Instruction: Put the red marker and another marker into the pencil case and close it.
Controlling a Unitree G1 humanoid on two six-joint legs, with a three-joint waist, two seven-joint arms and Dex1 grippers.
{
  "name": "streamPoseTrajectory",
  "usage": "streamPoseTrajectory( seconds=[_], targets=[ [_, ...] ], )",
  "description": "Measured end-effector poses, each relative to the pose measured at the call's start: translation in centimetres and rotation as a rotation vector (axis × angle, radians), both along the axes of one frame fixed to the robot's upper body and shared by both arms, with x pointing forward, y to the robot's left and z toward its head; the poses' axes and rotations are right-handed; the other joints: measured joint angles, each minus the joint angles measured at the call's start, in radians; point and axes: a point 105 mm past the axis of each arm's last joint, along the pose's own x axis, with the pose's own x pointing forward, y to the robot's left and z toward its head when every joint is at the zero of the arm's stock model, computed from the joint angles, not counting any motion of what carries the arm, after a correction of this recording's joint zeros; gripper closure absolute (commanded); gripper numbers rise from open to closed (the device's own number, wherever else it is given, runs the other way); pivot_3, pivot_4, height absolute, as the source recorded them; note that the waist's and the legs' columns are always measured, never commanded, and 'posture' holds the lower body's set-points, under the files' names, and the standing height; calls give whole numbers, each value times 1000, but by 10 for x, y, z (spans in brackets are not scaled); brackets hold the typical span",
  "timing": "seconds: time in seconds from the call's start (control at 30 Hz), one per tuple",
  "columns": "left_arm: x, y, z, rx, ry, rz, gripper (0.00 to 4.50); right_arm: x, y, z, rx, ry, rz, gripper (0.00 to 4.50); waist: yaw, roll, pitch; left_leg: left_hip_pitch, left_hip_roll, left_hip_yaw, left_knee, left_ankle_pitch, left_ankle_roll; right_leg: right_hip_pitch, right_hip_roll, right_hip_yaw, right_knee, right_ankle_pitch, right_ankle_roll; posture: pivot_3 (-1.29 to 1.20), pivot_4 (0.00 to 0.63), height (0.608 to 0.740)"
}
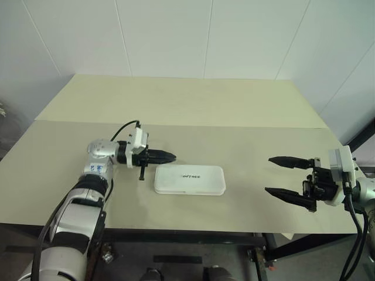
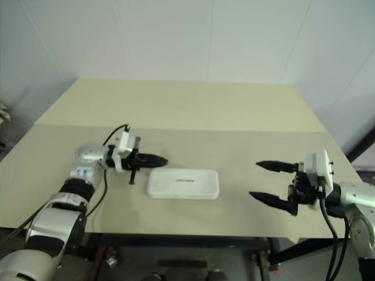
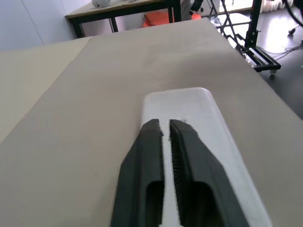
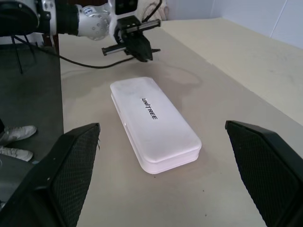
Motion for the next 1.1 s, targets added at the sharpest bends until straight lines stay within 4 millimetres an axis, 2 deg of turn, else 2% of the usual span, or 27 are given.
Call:
streamPoseTrajectory(
  seconds=[0.3,0.33,0.43,0.53,0.63,0.7,0.87,0.97,1.1],
  targets=[
    [-5,14,10,-39,-22,18,206,1,1,4,-2,-11,13,0,6,0,0,1,0,0,-1,0,0,1,0,0,-1,0,-1,0,150,740],
    [-4,16,10,-40,-19,23,62,1,1,3,-3,-8,14,0,6,0,0,1,0,0,-1,0,0,1,0,0,-1,-1,-1,0,150,740],
    [-4,26,14,-41,-9,49,62,-1,-1,0,-9,12,12,0,2,0,0,1,0,0,-2,0,0,1,0,0,-1,-1,-2,0,150,740],
    [-6,45,21,-58,4,96,62,-4,-6,-3,-18,40,-1,0,-2,0,0,2,0,0,-3,0,0,1,0,-1,-1,-1,-2,0,150,740],
    [-11,68,16,-38,64,152,62,-6,-10,2,-7,35,-10,0,-14,0,0,2,1,0,-3,0,0,1,0,-1,0,-2,-3,0,150,740],
    [-13,74,15,-7,86,169,62,-5,-14,6,-14,34,-17,0,-14,0,0,2,1,0,-2,0,0,1,0,-1,0,-2,-3,0,150,740],
    [-6,73,13,12,99,185,62,4,-24,11,-5,21,-48,0,-10,0,0,2,0,1,-1,0,0,1,-2,-1,-2,-3,-5,0,150,740],
    [-6,63,6,10,120,158,62,6,-22,16,-9,-1,-45,0,-11,0,0,1,0,1,-2,0,0,1,-2,-1,-3,-2,-3,0,150,740],
    [-5,60,6,9,127,151,62,6,-21,18,-13,-13,-42,0,-16,0,0,1,1,1,-4,-2,0,0,-1,-1,-3,-2,-4,0,150,740]
  ],
)
